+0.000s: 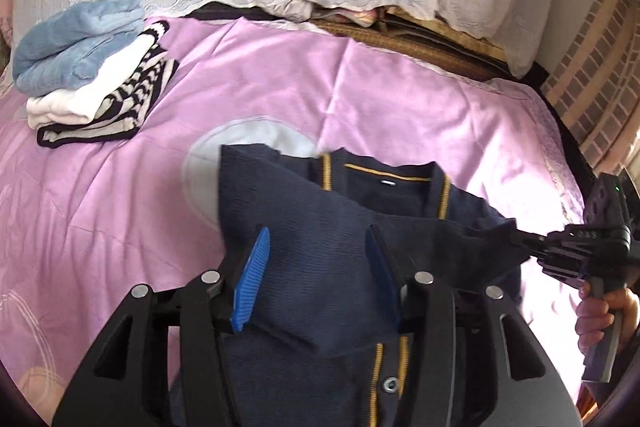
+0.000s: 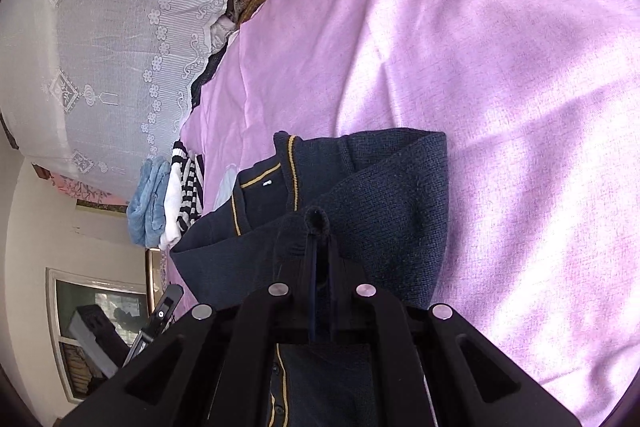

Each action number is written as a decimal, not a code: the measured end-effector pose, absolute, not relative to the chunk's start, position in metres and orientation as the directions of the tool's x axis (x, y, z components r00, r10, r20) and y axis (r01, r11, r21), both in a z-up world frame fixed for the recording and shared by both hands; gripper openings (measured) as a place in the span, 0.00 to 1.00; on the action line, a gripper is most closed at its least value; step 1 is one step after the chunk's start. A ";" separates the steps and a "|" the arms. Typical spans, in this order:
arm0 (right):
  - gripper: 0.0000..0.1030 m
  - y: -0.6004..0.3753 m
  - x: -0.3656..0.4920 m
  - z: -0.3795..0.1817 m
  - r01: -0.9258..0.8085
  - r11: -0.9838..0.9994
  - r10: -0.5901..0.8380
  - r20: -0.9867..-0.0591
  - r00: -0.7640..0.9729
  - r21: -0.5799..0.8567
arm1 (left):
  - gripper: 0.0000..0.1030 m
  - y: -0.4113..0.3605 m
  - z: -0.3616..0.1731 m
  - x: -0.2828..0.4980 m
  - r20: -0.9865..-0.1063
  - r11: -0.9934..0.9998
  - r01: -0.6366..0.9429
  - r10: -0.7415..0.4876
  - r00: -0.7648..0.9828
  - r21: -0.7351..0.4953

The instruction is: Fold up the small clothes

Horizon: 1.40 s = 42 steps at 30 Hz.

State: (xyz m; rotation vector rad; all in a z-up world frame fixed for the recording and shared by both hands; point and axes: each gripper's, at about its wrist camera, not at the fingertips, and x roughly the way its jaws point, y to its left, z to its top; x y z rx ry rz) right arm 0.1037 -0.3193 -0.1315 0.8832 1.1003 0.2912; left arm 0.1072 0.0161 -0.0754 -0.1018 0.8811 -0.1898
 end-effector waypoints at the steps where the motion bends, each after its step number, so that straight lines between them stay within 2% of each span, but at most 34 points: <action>1: 0.05 -0.319 0.103 -0.132 0.208 0.641 0.604 -0.653 0.458 0.739 | 0.47 0.023 -0.078 0.113 -0.759 0.984 0.102 -0.179 0.626 -0.147; 4: 0.06 -0.318 0.100 -0.135 0.223 0.650 0.587 -0.667 0.459 0.726 | 0.47 0.033 -0.088 0.135 -0.775 0.997 0.061 -0.082 0.626 -0.056; 12: 0.08 -0.310 0.097 -0.129 0.219 0.662 0.577 -0.674 0.462 0.717 | 0.49 0.047 -0.123 0.183 -0.823 0.997 0.034 0.034 0.567 0.064; 14: 0.08 -0.311 0.094 -0.130 0.228 0.684 0.555 -0.697 0.454 0.693 | 0.49 0.052 -0.125 0.190 -0.833 0.998 0.036 0.027 0.553 0.056; 16: 0.21 -0.318 0.088 -0.127 0.262 0.691 0.512 -0.712 0.480 0.674 | 0.49 0.059 -0.117 0.189 -0.835 0.999 0.038 -0.030 0.549 -0.011; 18: 0.21 -0.325 0.082 -0.115 0.278 0.708 0.446 -0.717 0.536 0.649 | 0.49 0.066 -0.105 0.180 -0.821 0.996 0.056 -0.086 0.564 -0.066; 21: 0.21 -0.310 0.091 -0.090 0.188 0.737 0.457 -0.683 0.570 0.650 | 0.49 0.073 -0.090 0.155 -0.803 0.991 0.096 -0.133 0.581 -0.094; 25: 0.21 -0.238 0.129 -0.071 -0.019 0.760 0.580 -0.665 0.471 0.650 | 0.50 0.073 -0.087 0.111 -0.791 0.985 0.167 -0.134 0.597 -0.041; 30: 0.21 -0.113 0.171 -0.072 -0.280 0.730 0.683 -0.685 0.254 0.624 | 0.53 0.050 -0.110 0.079 -0.785 0.964 0.234 -0.044 0.618 0.130; 32: 0.24 -0.075 0.185 -0.074 -0.350 0.719 0.682 -0.706 0.191 0.600 | 0.53 0.039 -0.117 0.071 -0.749 0.945 0.247 -0.003 0.662 0.215; 36: 0.40 -0.022 0.210 -0.082 -0.461 0.713 0.637 -0.763 0.109 0.528 | 0.57 0.021 -0.125 0.067 -0.674 0.901 0.243 0.071 0.736 0.360; 40: 0.43 -0.001 0.227 -0.094 -0.508 0.720 0.588 -0.805 0.084 0.473 | 0.57 0.016 -0.128 0.064 -0.644 0.882 0.250 0.076 0.761 0.399; 42: 0.43 0.000 0.233 -0.099 -0.512 0.727 0.570 -0.818 0.077 0.458 | 0.57 0.022 -0.124 0.058 -0.649 0.888 0.256 0.061 0.759 0.382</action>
